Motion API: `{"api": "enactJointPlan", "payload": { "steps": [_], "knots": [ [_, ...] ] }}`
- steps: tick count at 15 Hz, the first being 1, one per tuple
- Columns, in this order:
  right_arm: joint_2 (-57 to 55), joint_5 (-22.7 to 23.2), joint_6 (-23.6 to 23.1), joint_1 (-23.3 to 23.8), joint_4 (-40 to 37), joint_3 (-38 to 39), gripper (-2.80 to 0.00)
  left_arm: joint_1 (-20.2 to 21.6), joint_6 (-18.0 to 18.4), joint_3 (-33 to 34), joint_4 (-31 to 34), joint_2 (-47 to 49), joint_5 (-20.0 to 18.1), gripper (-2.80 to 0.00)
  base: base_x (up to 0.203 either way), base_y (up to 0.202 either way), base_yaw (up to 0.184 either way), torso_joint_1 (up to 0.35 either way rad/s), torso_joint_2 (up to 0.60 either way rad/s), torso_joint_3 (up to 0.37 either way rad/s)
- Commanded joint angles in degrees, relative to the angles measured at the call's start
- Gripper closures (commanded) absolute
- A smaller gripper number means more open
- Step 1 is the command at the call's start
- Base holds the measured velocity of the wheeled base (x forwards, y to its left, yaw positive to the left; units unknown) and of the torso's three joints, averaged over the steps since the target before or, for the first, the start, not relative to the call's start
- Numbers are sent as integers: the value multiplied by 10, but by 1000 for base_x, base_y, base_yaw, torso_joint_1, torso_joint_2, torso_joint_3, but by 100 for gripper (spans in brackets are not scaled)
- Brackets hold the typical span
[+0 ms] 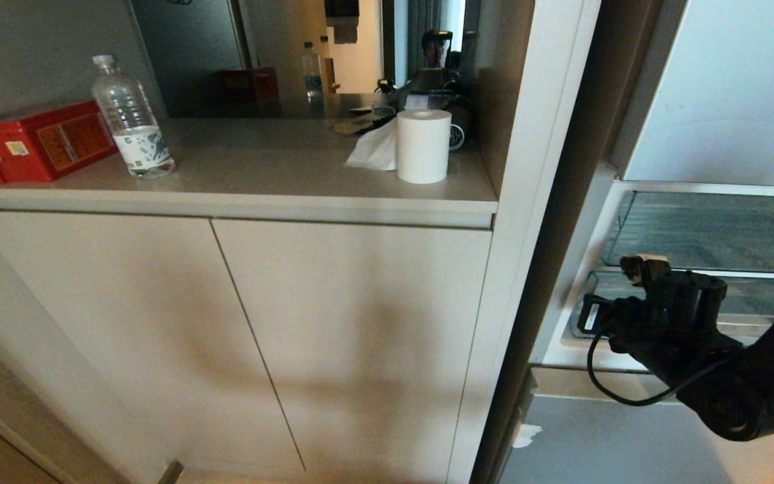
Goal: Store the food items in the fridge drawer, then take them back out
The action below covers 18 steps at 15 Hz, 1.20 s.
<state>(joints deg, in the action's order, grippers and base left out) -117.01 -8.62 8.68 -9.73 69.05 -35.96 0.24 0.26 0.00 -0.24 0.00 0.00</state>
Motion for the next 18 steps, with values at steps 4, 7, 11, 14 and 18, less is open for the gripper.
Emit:
{"api": "enactJointPlan", "payload": {
  "steps": [4, 7, 11, 14, 18],
  "knots": [
    [62, 3, 9, -3, 16, 92, 0, 0, 0, 1, 0, 1, 0, 0, 0, 0, 0, 0, 0, 0],
    [126, 5, 27, -4, 28, 167, 0, 0, 0, 0, 0, 1, 0, 0, 0, 0, 0, 0, 0, 0],
    [205, 3, 27, -26, 27, 251, 0, 0, 0, 1, 0, 1, 0, 0, 0, 0, 0, 0, 0, 0],
    [247, 3, 31, -32, 28, 301, -280, 0, 0, 0, 0, 1, 0, 0, 0, 0, 0, 0, 0, 0],
    [321, 2, 30, -34, 23, 352, -280, 0, 0, 0, 0, 1, 0, 0, 0, 0, 0, 0, 0, 0]
  ]
}}
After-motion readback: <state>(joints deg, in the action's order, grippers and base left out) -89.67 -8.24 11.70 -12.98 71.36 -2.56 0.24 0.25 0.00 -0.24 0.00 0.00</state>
